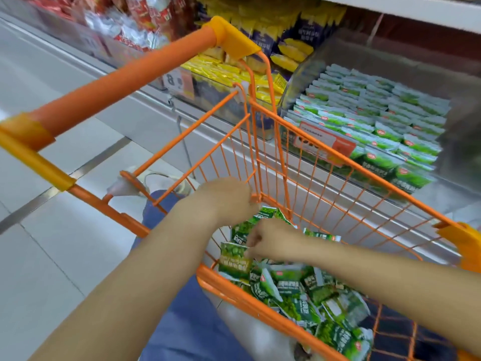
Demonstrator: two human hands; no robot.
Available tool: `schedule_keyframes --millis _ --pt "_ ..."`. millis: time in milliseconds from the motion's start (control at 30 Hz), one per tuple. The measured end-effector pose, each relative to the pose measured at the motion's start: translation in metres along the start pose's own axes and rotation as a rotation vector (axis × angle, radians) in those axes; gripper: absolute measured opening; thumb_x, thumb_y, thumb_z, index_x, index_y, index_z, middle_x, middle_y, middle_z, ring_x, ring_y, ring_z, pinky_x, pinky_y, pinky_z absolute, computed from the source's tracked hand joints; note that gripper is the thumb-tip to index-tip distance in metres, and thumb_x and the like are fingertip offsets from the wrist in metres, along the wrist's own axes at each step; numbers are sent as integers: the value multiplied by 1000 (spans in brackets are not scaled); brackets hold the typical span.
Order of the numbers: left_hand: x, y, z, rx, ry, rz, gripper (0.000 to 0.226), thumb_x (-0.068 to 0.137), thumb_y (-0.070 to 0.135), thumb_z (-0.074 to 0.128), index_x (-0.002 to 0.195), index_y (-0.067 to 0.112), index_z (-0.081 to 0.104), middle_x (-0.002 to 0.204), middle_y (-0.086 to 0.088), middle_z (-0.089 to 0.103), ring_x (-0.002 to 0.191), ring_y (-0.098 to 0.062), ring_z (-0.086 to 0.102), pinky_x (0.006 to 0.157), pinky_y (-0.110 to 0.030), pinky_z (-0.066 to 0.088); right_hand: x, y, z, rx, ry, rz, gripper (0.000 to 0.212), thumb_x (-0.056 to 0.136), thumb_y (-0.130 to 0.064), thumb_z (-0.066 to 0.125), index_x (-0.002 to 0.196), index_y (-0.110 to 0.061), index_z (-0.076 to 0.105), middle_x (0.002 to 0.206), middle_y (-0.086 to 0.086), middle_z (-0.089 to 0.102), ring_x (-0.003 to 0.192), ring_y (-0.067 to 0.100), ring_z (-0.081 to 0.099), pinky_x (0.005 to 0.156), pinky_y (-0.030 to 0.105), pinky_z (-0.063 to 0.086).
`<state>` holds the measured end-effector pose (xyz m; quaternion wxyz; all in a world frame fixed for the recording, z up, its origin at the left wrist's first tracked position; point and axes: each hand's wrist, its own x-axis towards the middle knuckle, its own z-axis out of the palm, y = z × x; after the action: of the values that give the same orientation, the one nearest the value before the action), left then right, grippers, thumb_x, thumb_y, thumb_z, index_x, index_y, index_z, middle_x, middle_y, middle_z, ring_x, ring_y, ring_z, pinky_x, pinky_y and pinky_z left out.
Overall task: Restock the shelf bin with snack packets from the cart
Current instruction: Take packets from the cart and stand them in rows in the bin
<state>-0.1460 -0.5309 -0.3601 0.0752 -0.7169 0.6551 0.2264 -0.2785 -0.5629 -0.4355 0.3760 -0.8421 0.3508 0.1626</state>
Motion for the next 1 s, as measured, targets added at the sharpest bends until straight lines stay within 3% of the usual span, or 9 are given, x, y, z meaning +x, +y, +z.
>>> schedule_keyframes --millis 67,133,267,367,500,633,800,900,1000 --pt "-2 0 -5 -130 193 -37 42 99 47 39 114 14 60 106 -8 66 101 -29 60 84 -35 48 -17 2 -35 163 81 0 24 86 -25 69 64 -19 63 64 -1 68 57 10 60 58 28 50" --pt "-4 2 -12 -362 296 -49 44 99 50 37 110 15 62 96 -7 70 92 -25 65 85 -36 49 -41 8 -59 402 207 4 24 88 -18 66 65 -14 60 62 1 68 54 9 60 46 22 46" --pt "2 -1 -12 -759 348 -29 51 92 66 33 108 24 59 104 -3 69 97 -22 65 93 -43 49 -83 25 -80 985 400 -16 18 90 -8 60 73 -11 55 73 7 73 61 11 67 49 17 50" --pt "2 4 -7 -849 327 7 47 96 60 32 107 24 61 98 7 68 95 -17 66 93 -46 49 -87 28 -88 1158 359 -39 15 86 -7 61 75 -13 52 85 11 74 68 11 71 51 17 53" --pt "-2 12 -11 -1080 266 96 17 95 46 45 94 36 60 97 9 67 90 -16 71 91 -40 54 -87 26 -91 1186 313 -62 17 84 -5 63 76 -13 50 91 11 75 70 10 71 53 16 54" --pt "-4 15 -17 -1087 221 173 7 91 22 62 95 17 65 82 -7 75 80 -19 73 75 -30 59 -88 26 -87 1110 258 -68 15 84 -8 66 87 -12 52 91 7 75 74 11 71 58 18 55" --pt "-6 16 -15 -1079 389 138 11 87 14 67 78 8 66 63 -6 71 67 -18 73 60 -21 56 -93 25 -93 903 606 -144 69 64 -36 73 127 -29 46 116 -4 61 105 11 63 89 34 54" --pt "-6 21 -16 -1024 423 133 12 85 18 69 75 11 69 64 -2 72 65 -16 72 61 -22 56 -99 25 -96 878 688 -229 68 58 -45 73 120 -36 48 116 -5 64 110 11 60 98 42 48" --pt "-3 34 -26 -854 451 148 12 84 24 71 74 17 72 62 3 71 61 -9 67 64 -25 54 -107 26 -99 770 642 -243 63 65 -43 76 121 -41 46 113 -9 63 105 9 62 95 37 50"
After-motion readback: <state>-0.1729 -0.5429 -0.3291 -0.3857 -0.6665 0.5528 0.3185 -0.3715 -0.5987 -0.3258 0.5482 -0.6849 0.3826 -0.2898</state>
